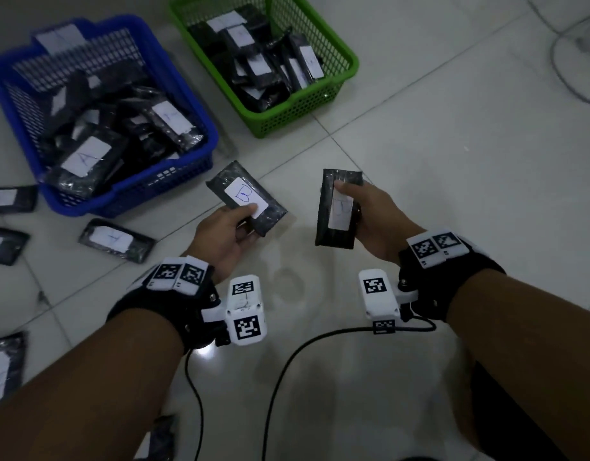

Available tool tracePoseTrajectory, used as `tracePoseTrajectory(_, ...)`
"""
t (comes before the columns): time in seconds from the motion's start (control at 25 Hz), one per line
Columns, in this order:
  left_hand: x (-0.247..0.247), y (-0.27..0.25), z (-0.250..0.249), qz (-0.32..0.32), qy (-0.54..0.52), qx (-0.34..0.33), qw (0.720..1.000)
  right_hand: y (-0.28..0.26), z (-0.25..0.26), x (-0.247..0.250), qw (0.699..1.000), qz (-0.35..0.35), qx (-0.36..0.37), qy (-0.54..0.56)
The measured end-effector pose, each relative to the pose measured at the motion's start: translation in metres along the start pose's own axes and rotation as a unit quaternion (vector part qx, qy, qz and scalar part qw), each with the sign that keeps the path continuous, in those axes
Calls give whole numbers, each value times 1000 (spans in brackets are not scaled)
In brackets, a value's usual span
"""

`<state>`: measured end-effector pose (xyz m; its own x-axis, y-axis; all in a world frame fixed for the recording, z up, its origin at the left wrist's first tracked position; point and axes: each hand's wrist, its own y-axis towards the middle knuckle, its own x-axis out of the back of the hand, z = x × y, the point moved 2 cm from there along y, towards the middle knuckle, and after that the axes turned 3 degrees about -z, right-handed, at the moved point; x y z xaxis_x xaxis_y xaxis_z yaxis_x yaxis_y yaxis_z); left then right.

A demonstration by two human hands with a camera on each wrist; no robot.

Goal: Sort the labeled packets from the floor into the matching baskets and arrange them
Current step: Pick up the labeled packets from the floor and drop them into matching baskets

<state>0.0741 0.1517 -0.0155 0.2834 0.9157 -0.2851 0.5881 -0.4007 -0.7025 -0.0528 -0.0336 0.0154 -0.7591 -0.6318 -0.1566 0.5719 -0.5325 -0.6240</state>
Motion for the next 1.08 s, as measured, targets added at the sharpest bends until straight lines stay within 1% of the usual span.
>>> tracePoseTrajectory(0.12,0,-3,-37,-14,-4,-41,999,6,33,-33,999,-13,36,-12)
tracePoseTrajectory(0.2,-1,4,-60,-34,20,-83,996,19,58,-53,995,-42,87,-23)
tracePoseTrajectory(0.28,-10,20,-89,-57,56,-137,987,45,83,-70,987,-71,144,-6)
tracePoseTrajectory(0.4,-33,51,-123,-97,82,-200,971,84,119,-83,970,-103,218,26)
tracePoseTrajectory(0.44,-44,63,-135,-111,89,-220,965,101,133,-87,967,-106,225,45)
tracePoseTrajectory(0.52,-66,82,-155,-140,84,-234,959,132,156,-95,964,-107,230,81)
tracePoseTrajectory(0.6,-84,103,-171,-167,60,-251,951,167,171,-103,957,-129,254,46)
tracePoseTrajectory(0.72,-102,137,-199,-217,45,-286,932,214,186,-115,942,-135,302,-62)
tracePoseTrajectory(0.8,-108,159,-215,-239,63,-298,922,241,191,-120,935,-129,309,-114)
tracePoseTrajectory(0.88,-116,178,-227,-252,91,-308,913,256,197,-122,936,-121,303,-133)
tracePoseTrajectory(0.96,-117,187,-230,-278,138,-315,897,260,199,-127,936,-98,301,-156)
tracePoseTrajectory(1.0,-119,188,-231,-294,182,-320,882,261,198,-128,931,-92,307,-174)
tracePoseTrajectory(1.08,-122,178,-228,-332,292,-336,831,259,195,-125,906,-85,347,-228)
